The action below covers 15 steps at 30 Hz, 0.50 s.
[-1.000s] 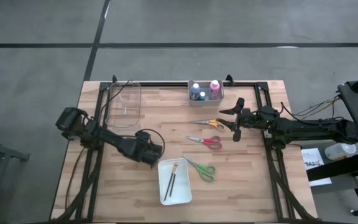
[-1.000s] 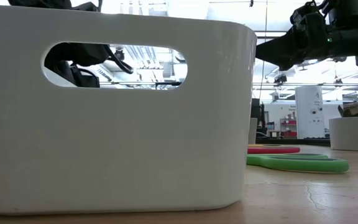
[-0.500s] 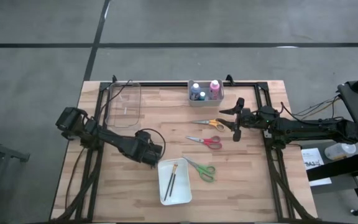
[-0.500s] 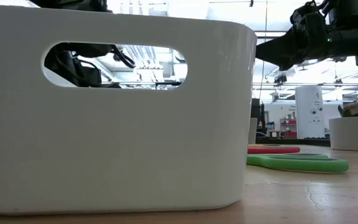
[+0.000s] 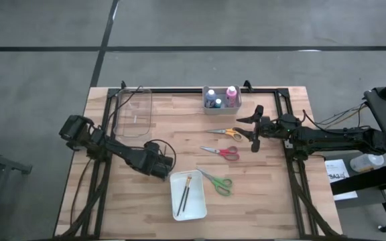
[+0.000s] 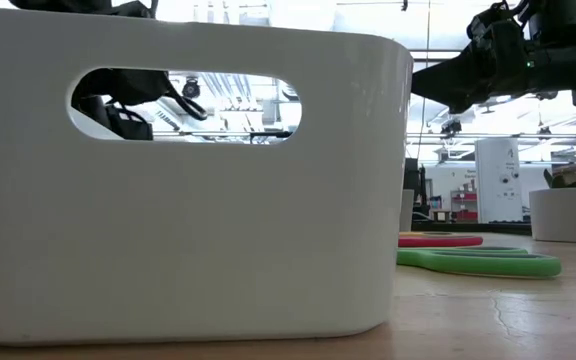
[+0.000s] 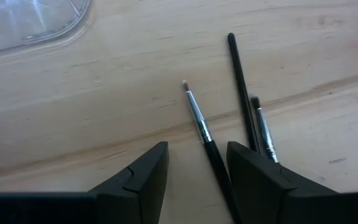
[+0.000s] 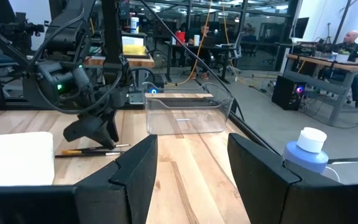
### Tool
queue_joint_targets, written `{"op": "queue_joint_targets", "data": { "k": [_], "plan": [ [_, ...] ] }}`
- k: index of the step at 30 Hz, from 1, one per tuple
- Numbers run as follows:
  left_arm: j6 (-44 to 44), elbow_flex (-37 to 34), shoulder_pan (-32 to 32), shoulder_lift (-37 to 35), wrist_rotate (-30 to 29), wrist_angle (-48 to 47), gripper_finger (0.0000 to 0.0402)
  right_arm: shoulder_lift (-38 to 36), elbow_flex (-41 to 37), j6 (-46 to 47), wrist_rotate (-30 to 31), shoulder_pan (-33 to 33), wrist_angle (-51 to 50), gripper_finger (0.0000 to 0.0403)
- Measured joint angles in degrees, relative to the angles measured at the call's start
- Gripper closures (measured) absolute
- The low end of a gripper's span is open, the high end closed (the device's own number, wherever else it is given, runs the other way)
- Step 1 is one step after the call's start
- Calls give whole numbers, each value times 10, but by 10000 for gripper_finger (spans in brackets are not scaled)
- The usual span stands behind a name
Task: Pick & Place Paint Supplies
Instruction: Put the left silver liner brush into the gray bin
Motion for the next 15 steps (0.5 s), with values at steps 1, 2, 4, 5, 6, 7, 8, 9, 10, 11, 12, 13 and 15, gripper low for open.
{"op": "queue_joint_targets", "data": {
  "k": [1,2,4,5,6,7,8,9,10,11,12,13,15],
  "plan": [
    [0,-1,0,-1,-1,2,227,0,0,0,0,0,0,209],
    [0,-1,0,-1,0,3,227,0,0,0,0,0,0,209],
    [0,-1,0,-1,0,3,227,0,0,0,0,0,0,209],
    [0,-1,0,-1,0,4,227,0,0,0,0,0,0,209],
    [0,-1,0,-1,1,4,228,0,0,0,0,0,0,209],
    [0,-1,0,-1,3,5,229,0,0,0,0,0,0,209],
    [0,-1,0,0,4,5,232,0,0,0,0,0,0,209],
    [0,-1,0,0,6,4,236,0,0,0,0,0,0,209],
    [0,-1,0,0,8,4,243,0,0,0,0,0,0,209],
    [0,-1,0,0,11,5,251,0,0,0,0,0,0,209],
    [0,-1,0,0,14,5,260,0,0,0,0,0,0,209],
    [0,-1,1,0,17,7,269,0,0,0,0,0,0,209],
    [0,-1,1,0,21,9,288,0,0,0,0,0,0,209]
  ]
}}
